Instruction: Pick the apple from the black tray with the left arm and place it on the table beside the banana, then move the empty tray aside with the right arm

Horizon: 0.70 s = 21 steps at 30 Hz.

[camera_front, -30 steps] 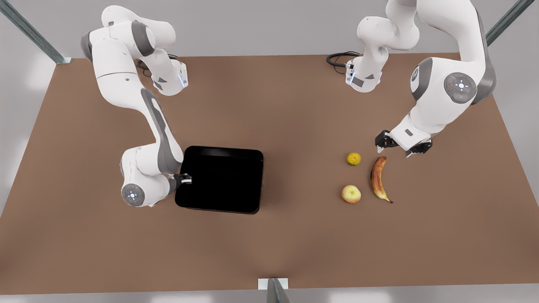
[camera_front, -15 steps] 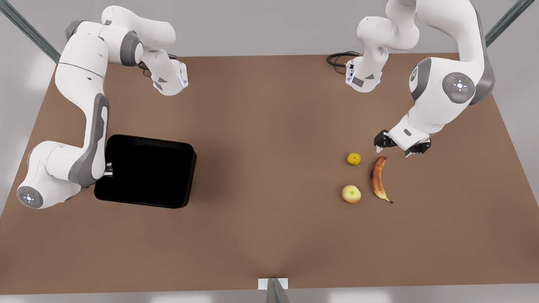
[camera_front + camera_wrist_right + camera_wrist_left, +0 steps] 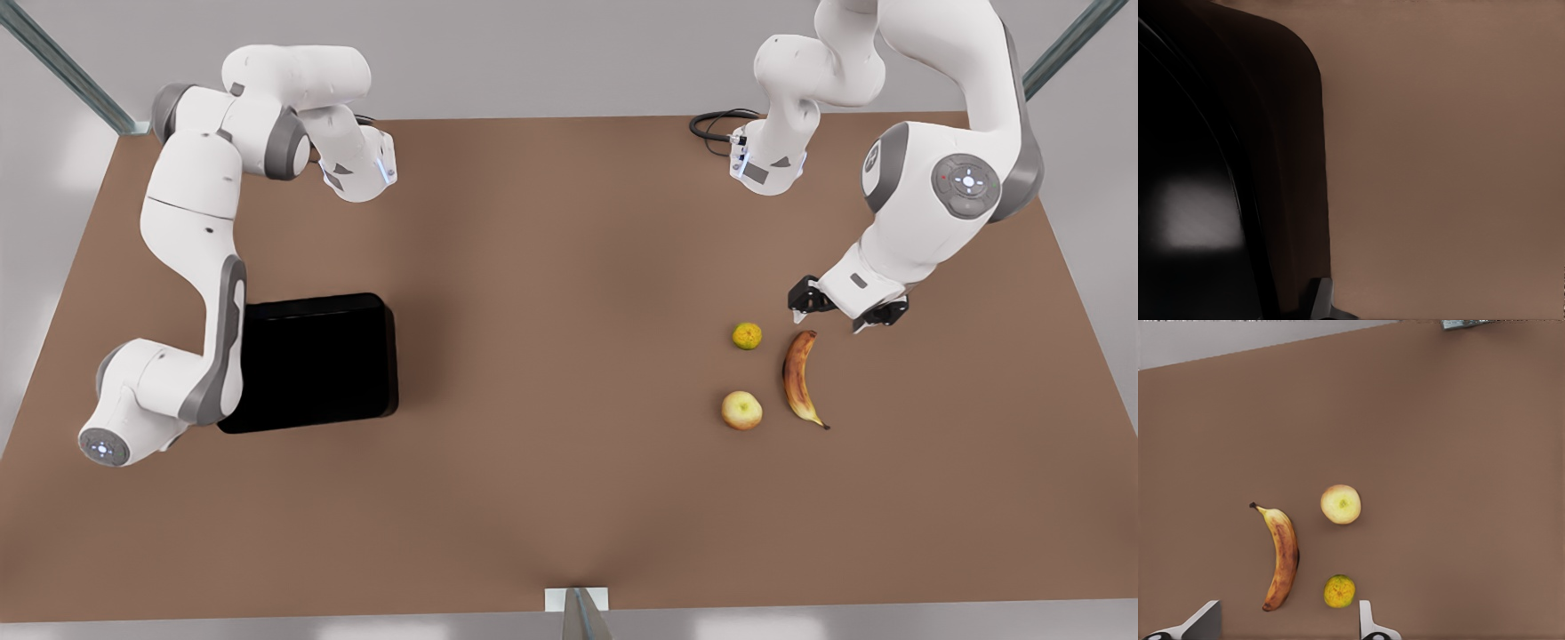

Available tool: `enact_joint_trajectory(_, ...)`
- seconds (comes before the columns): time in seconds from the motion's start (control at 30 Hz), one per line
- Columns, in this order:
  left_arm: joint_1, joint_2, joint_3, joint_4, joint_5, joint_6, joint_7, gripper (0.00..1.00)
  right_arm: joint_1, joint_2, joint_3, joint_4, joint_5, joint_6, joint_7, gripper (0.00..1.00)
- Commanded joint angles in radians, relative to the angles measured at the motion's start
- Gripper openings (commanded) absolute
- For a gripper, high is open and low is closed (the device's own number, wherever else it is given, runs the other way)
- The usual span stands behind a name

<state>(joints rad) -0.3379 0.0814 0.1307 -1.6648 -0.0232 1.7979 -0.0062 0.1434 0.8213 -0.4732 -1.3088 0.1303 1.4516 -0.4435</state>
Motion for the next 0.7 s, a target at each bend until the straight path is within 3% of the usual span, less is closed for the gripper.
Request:
enact_joint_trajectory(0.0,-0.003,-0.002,-0.005,0.002,0.002,0.0,-0.029,1.0,-0.002,0.007,0.001,0.0,-0.004,0.084,-0.227,0.04)
enact_joint_trajectory(0.07,-0.003,0.0,-0.005,0.002,0.002,0.0,-0.028,1.0,-0.002,0.009,0.001,0.0,-0.004,0.093,-0.225,0.09)
enact_joint_trajectory(0.13,-0.003,0.001,-0.01,0.004,0.069,-0.002,-0.031,1.0,-0.002,0.009,0.002,0.0,-0.004,0.093,-0.227,0.44)
enact_joint_trajectory(0.17,-0.003,0.006,-0.017,0.004,0.072,0.0,-0.035,1.0,-0.001,0.007,0.002,0.002,-0.003,0.093,-0.224,0.71)
enact_joint_trajectory(0.2,-0.003,0.012,-0.017,0.011,0.077,0.0,-0.037,1.0,-0.001,0.005,0.001,0.002,0.023,0.093,-0.224,0.91)
enact_joint_trajectory(0.23,-0.003,0.014,-0.017,0.016,0.074,0.0,-0.017,1.0,-0.001,0.001,-0.001,0.002,0.038,0.087,-0.227,0.97)
enact_joint_trajectory(0.3,-0.015,0.023,-0.023,0.027,0.075,0.005,-0.015,1.0,0.011,-0.062,-0.013,0.008,0.046,0.02,-0.225,1.0)
enact_joint_trajectory(0.37,-0.015,0.028,-0.023,0.028,0.077,0.008,-0.02,1.0,0.039,-0.186,-0.001,0.134,0.107,-0.174,-0.098,1.0)
enact_joint_trajectory(0.43,-0.015,0.028,-0.023,0.028,0.077,0.008,-0.021,1.0,0.162,-0.34,-0.001,0.14,0.126,-0.218,0.063,1.0)
enact_joint_trajectory(0.67,-0.015,0.034,-0.025,0.028,0.095,0.008,-0.025,1.0,0.22,-0.352,0.001,0.201,0.13,-0.165,0.109,1.0)
